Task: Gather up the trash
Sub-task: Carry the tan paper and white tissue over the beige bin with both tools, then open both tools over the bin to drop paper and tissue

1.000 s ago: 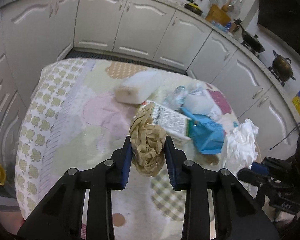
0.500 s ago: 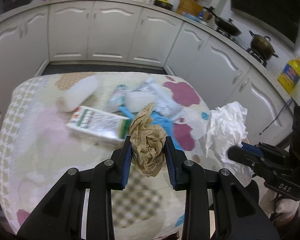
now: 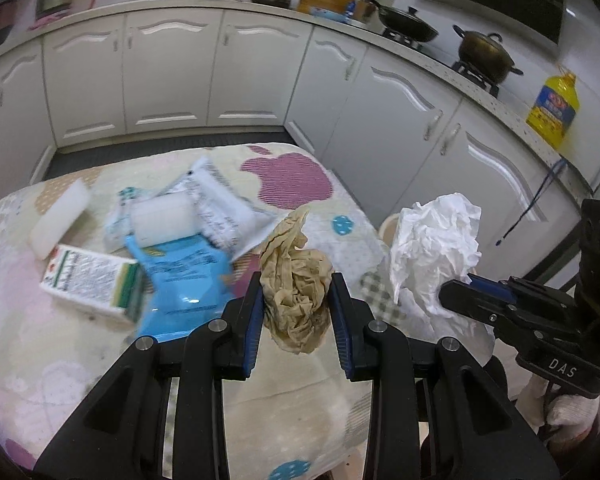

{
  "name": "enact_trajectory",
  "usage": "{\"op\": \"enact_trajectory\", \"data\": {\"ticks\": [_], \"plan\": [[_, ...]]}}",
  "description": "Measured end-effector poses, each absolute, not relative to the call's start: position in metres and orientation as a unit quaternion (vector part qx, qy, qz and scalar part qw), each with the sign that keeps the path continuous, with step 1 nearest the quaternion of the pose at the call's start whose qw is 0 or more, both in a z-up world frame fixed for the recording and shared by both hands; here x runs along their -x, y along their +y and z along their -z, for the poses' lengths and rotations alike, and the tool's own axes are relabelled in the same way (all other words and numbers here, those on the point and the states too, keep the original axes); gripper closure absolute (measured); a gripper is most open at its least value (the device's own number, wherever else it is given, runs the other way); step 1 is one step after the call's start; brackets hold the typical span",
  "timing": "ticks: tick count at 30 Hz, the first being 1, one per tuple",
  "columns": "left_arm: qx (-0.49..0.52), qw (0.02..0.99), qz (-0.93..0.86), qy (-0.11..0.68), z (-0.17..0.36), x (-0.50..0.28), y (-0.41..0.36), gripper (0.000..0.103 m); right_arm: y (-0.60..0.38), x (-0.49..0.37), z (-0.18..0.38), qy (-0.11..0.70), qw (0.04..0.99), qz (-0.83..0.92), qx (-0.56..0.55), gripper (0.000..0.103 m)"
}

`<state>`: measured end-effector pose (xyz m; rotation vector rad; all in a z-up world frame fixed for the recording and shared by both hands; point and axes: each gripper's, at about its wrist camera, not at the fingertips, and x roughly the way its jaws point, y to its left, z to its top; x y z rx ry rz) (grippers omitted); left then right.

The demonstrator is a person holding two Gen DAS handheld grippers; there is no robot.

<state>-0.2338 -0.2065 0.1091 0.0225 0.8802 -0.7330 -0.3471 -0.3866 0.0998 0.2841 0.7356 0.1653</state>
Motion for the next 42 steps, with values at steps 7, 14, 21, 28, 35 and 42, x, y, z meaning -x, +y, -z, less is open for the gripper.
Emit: {"op": "enact_trajectory", "data": {"ticks": [7,14,21,28,35,42], "plan": [[-0.022,0.831,0.364,0.420,-0.105,0.237,-0.238,0.074,-0.408,0.355,-0.098,0.356,0.921,-0.057,-0.150,0.086],[-0.033,0.819,0.384,0.425,-0.101,0.240,-0.267,0.074,-0.437,0.366,-0.096,0.353,0.921,-0.027,-0.165,0.086],[-0.035,0.800,0.407,0.440,-0.093,0.241,-0.302,0.074,-0.467,0.376,-0.090,0.353,0.918,0.008,-0.182,0.086],[-0.041,0.774,0.434,0.460,-0.079,0.242,-0.345,0.074,-0.504,0.388,-0.074,0.362,0.907,0.059,-0.207,0.086],[-0.054,0.748,0.455,0.481,-0.060,0.243,-0.396,0.074,-0.545,0.390,-0.049,0.380,0.889,0.104,-0.232,0.086],[-0.060,0.733,0.459,0.499,-0.040,0.234,-0.437,0.074,-0.582,0.385,-0.019,0.405,0.862,0.151,-0.266,0.086]]}}
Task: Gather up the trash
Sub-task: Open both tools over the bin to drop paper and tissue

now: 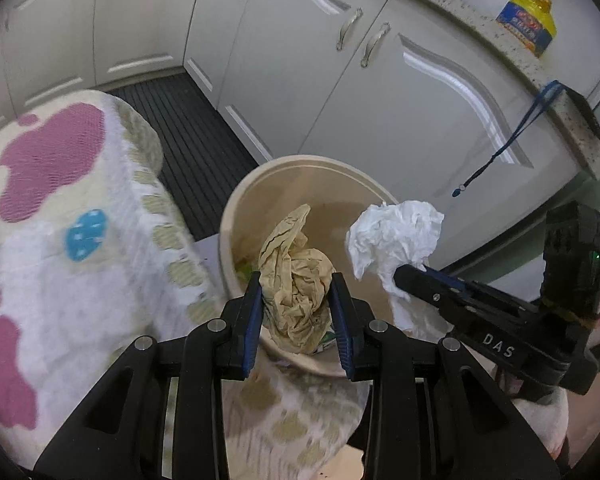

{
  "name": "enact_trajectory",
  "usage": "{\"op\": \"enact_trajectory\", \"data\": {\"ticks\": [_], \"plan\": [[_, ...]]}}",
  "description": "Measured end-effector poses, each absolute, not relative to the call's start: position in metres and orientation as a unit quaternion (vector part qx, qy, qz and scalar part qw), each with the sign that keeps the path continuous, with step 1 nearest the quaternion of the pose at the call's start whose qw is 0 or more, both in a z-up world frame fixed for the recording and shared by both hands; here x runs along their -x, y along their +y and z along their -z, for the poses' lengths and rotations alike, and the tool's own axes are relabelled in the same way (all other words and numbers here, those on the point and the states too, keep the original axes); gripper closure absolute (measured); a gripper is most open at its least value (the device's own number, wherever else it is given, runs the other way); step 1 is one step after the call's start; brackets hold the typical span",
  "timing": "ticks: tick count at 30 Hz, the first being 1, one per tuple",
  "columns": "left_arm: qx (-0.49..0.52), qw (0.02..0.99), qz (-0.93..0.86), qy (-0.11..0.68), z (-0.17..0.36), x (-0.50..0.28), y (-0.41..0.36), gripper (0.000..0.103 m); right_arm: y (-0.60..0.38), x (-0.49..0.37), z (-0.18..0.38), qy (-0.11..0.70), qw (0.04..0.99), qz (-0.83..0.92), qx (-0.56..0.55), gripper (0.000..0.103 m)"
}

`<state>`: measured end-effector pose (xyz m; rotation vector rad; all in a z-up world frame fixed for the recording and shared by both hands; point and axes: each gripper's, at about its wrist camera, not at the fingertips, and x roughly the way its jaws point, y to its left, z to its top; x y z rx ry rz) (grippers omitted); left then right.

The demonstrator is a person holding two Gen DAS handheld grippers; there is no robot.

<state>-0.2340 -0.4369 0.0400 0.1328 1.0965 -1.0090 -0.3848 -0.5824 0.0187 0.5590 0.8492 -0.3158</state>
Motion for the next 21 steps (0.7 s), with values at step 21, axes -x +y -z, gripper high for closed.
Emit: {"op": "enact_trajectory", "data": {"ticks": [21], "plan": [[-0.071,0.735,0.451,0.502,-0.025,0.232,-0.452,0.050,-0.597,0.388,-0.004,0.409,0.848,0.187,-0.279,0.055]]}}
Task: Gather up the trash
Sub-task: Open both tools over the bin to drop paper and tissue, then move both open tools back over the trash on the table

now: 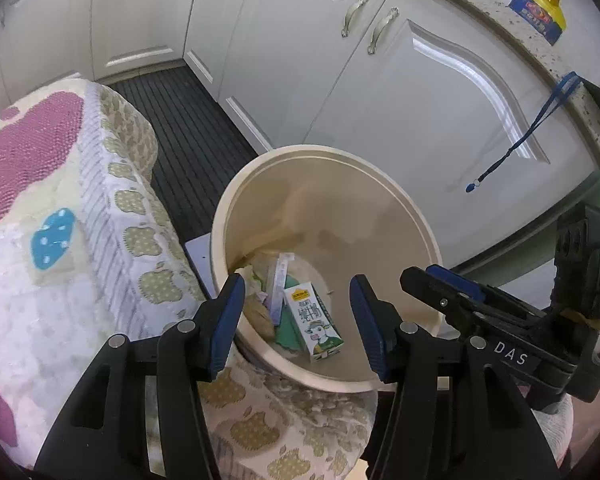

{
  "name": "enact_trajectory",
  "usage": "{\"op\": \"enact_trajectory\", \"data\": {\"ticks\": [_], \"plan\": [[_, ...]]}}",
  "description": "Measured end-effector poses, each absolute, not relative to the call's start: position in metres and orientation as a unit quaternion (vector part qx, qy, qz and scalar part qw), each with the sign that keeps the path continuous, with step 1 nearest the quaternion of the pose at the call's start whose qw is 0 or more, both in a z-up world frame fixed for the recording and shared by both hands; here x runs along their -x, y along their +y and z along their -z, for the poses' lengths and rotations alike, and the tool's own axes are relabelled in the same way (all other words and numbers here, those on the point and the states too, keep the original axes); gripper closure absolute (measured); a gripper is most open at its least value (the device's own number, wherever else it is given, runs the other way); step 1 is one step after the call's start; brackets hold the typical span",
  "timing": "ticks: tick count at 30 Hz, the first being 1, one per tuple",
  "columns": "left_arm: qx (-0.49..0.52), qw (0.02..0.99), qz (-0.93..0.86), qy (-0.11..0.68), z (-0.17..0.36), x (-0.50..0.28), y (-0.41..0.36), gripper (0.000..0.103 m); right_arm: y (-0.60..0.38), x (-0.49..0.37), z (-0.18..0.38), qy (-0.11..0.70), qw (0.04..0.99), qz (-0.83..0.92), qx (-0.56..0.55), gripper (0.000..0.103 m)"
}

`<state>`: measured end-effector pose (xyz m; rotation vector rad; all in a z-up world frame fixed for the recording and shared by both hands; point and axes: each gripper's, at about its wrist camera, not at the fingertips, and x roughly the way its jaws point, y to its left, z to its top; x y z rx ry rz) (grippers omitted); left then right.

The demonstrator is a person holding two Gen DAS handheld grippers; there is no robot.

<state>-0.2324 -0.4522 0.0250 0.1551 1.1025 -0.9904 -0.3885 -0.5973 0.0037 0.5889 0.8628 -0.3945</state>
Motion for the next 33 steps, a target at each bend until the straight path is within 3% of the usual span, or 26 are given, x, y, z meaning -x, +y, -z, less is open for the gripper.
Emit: {"op": "enact_trajectory", "data": {"ticks": [19,33], "plan": [[-0.066,0.780,0.423,0.456,-0.062,0.243,-0.386,0.050,-0.552,0.378,-0.033,0.398,0.869,0.153,-0.249,0.047],[-0.028,0.810,0.373,0.452,-0.078,0.232,-0.288,0.050,-0.488,0.344,-0.045,0.409,0.882,0.079,-0.221,0.042]]}}
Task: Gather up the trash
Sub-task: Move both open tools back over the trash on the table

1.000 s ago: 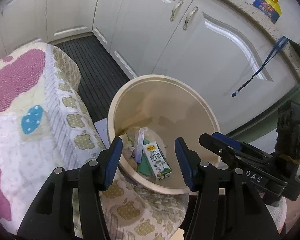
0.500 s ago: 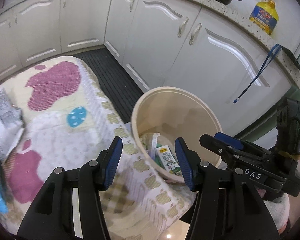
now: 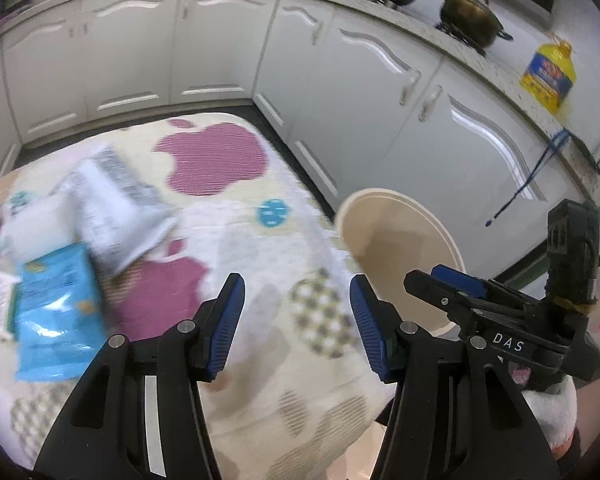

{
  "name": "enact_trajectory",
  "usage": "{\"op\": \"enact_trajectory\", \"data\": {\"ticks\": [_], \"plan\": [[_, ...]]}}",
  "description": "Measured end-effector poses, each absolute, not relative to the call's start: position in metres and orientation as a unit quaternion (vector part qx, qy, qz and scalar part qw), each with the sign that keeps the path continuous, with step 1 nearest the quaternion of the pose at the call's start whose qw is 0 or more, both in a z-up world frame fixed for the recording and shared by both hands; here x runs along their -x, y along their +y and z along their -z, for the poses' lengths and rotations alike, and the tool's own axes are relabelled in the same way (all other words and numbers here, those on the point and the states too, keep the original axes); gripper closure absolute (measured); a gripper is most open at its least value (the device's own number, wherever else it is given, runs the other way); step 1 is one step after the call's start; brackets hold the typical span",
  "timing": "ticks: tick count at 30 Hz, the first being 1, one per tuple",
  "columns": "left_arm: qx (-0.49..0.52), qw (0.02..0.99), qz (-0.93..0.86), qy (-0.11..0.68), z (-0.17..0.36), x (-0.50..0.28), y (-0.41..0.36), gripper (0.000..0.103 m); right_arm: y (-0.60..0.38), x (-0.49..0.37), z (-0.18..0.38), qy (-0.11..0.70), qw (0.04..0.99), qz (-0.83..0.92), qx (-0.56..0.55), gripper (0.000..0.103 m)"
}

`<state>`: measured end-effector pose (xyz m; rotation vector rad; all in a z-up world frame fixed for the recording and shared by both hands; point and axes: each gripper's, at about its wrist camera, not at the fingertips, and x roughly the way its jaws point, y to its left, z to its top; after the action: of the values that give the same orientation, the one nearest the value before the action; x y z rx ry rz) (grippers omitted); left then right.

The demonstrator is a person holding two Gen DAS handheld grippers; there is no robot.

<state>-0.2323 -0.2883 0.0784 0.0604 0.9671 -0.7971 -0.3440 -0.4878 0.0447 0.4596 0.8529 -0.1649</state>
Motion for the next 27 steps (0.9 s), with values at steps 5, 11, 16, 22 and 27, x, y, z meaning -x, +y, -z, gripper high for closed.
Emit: {"op": "enact_trajectory", "data": {"ticks": [5,11,16,22,27], "plan": [[-0.006,0.818,0.344,0.462,-0.082,0.219,-0.240,0.050,-0.462,0.328,-0.046,0.415,0.884,0.049,-0.209,0.042],[0.016,0.834,0.298,0.463,-0.084,0.201,-0.174,0.048,-0.432,0.309,-0.051,0.421,0.885,0.011,-0.197,0.041],[0.045,0.849,0.249,0.464,-0.086,0.174,-0.120,0.043,-0.403,0.286,-0.056,0.424,0.884,-0.042,-0.194,0.041],[0.067,0.864,0.203,0.457,-0.086,0.136,-0.071,0.036,-0.356,0.248,-0.069,0.421,0.885,-0.107,-0.166,0.041],[0.070,0.868,0.185,0.456,-0.083,0.106,-0.050,0.035,-0.320,0.210,-0.077,0.416,0.884,-0.150,-0.154,0.030]]}}
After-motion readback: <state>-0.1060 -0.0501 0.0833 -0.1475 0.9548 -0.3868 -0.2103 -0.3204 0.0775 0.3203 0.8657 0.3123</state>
